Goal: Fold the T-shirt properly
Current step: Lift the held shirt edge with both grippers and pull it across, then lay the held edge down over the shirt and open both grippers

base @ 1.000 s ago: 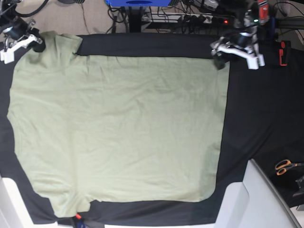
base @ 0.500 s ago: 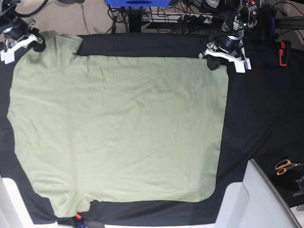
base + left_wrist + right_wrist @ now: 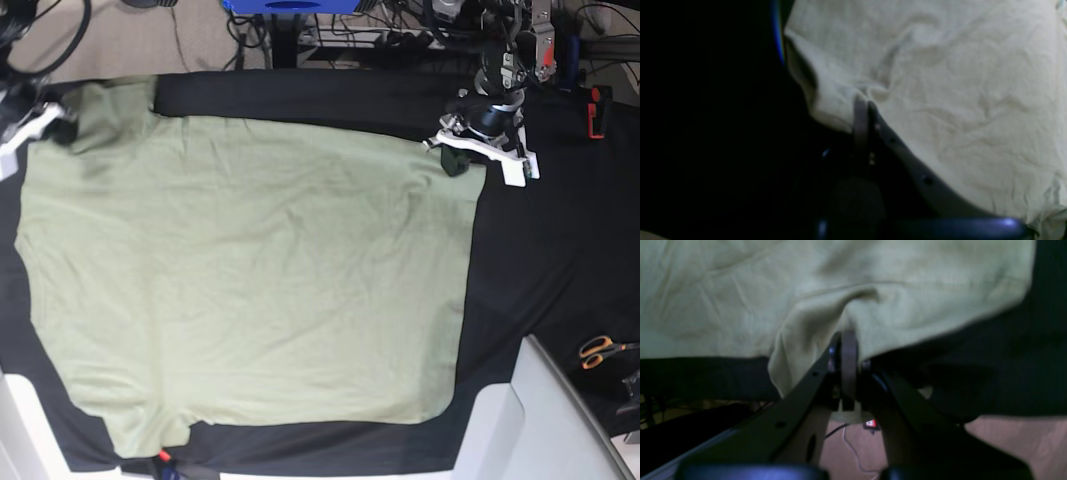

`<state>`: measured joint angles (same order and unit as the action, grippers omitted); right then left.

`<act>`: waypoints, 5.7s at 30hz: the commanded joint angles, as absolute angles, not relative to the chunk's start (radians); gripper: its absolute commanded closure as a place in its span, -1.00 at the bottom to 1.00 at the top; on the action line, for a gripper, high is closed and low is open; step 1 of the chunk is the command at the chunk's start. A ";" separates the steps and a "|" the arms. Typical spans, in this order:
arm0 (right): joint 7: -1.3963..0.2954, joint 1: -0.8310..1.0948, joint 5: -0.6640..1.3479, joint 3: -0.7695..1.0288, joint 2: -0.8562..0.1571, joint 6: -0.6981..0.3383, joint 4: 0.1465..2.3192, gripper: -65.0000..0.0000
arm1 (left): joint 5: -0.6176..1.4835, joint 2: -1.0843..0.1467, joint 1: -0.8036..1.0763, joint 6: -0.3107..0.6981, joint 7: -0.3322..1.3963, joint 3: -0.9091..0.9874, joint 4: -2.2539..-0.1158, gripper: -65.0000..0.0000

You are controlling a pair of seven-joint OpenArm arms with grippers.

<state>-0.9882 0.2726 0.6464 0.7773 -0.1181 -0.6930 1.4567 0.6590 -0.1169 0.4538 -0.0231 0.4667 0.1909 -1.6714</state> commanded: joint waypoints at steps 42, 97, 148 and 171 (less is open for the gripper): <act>-0.475 -0.361 0.659 0.397 -0.429 -0.698 0.570 0.99 | 0.651 -0.131 -0.122 -0.019 0.579 0.140 -1.168 1.00; -0.579 0.013 0.858 0.891 -0.234 -0.349 1.082 -0.57 | 0.535 -0.185 0.179 -0.024 0.367 0.205 -1.504 0.79; -0.532 -0.211 0.725 0.889 -0.282 -0.355 0.562 1.00 | 0.768 -0.059 -0.021 -0.022 0.366 0.315 -1.059 -0.12; -0.622 -0.099 0.731 0.889 -0.278 -0.355 0.808 1.00 | 0.771 -0.076 0.128 -0.022 0.374 0.315 -1.198 1.00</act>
